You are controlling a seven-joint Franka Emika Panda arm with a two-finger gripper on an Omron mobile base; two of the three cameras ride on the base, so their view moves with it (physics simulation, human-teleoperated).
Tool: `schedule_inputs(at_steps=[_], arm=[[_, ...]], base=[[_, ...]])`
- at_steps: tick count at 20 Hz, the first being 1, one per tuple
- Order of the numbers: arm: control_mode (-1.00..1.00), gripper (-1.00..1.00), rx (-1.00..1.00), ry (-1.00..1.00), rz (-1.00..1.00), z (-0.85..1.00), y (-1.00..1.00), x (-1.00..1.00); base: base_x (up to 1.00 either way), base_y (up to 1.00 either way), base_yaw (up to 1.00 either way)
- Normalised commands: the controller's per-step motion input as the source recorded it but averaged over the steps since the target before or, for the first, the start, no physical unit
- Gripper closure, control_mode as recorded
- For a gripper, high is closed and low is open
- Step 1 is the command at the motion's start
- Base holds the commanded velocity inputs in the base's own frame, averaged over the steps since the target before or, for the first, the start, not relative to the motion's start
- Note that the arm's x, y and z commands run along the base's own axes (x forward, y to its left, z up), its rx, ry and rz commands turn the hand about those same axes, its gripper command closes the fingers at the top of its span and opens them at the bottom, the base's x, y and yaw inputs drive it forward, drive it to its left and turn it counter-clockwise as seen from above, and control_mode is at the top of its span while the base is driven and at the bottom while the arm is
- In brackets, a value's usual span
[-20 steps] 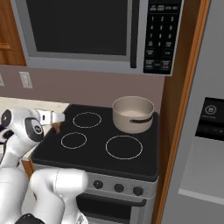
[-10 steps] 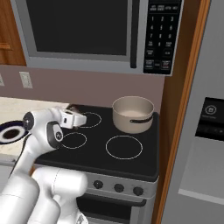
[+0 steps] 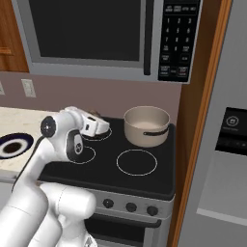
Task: Retrieve the frozen meat and place it in the pot on a burner. Then turn the burner on.
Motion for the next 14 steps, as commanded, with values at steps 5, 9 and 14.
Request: schedule_inputs(at_steps=[5,9,14], arm=[[-1.0,1.0,0.0,0.04,0.0,0.0,-0.03,0.17],[-1.0,1.0,0.0,0.0,0.0,0.0,-0.28,0.45],[-1.0,1.0,0.0,0.01,0.0,0.02,-0.29,0.39]], base=[[0.0,0.0,0.0],[0.0,0.0,0.0],[0.0,0.0,0.0]])
